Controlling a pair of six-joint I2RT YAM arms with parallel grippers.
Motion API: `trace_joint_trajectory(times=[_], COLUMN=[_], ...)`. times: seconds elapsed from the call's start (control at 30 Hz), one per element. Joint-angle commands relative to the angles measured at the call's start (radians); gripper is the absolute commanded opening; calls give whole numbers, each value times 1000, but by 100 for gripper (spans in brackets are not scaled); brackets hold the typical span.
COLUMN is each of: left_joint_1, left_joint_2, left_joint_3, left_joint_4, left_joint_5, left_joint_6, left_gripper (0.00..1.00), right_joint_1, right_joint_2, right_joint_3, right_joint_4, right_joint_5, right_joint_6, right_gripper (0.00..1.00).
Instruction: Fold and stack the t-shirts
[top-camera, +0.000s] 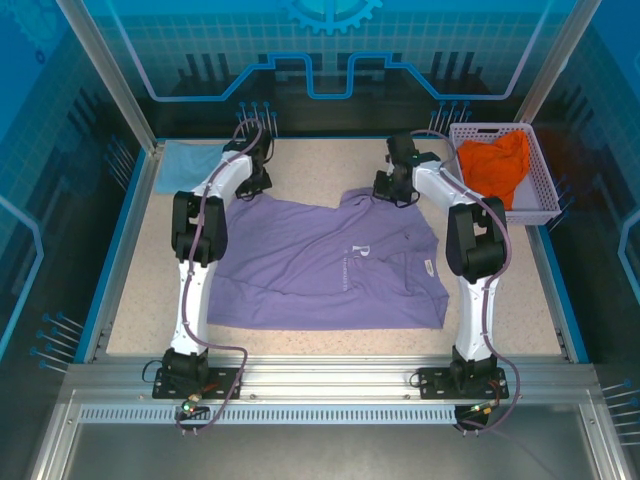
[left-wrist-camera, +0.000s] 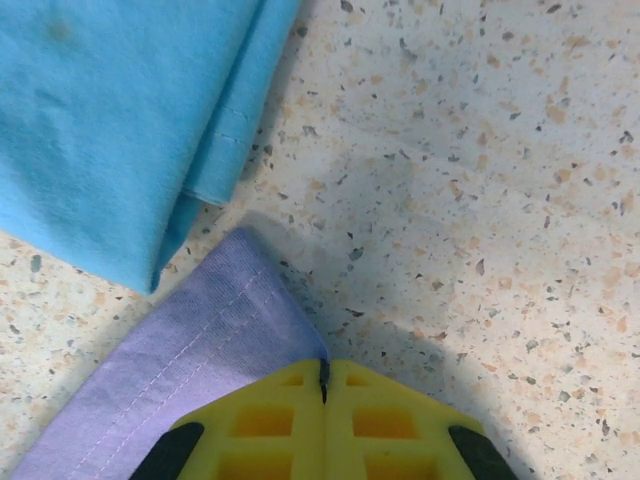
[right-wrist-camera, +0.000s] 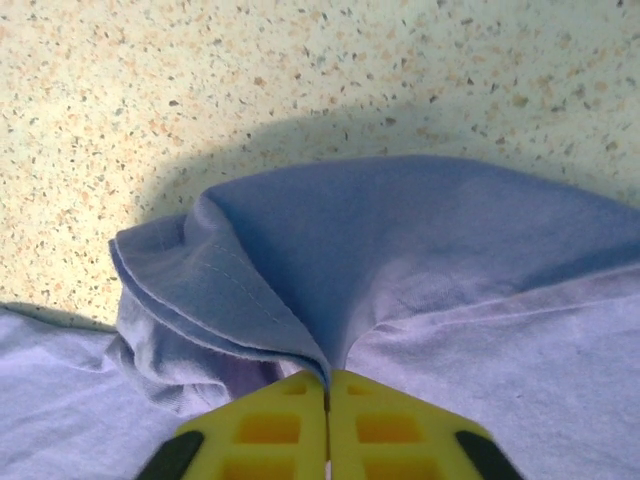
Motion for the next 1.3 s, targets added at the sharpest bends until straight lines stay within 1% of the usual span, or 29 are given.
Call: trace_joint_trajectory(times=[0.0,0.13,0.33,0.4,0.5,0.6,0.8,1.03,1.17,1.27], left_joint_1=[-2,-3,-1,1,3,7,18,25,25,27], left_joint_2=[-82,-153,-275,-318,-395,-483,-641,-707,-729,-746], left_joint_3=[-23,-105,-267,-323,-431,-543,-747,-822,-838,-839], left_joint_4=[7,80,184,212,266,306,378,366,338,317], left_joint_5=[-41,-51,-27,-19,-10,-11,-19,27,34,41], left_joint_6=[39,52,62,61,55,44,54,78,92,101], left_gripper=[0,0,0,0,0,0,0,0,0,0], right_joint_1=[-13,-7,9,8,7,8,8,-10,-52,-96], right_joint_2=[10,-55,-199,-271,-383,-498,-667,-804,-870,-895], right_joint_3=[33,31,-18,-73,-170,-288,-467,-607,-664,-672], right_joint_4=[-11,-15,-94,-102,-110,-124,-164,-186,-188,-197], right_joint_5=[13,44,120,128,110,99,111,100,16,-52], right_joint_6=[-26,-69,-171,-186,-196,-188,-150,-98,-75,-69], right_gripper=[0,0,0,0,0,0,0,0,0,0])
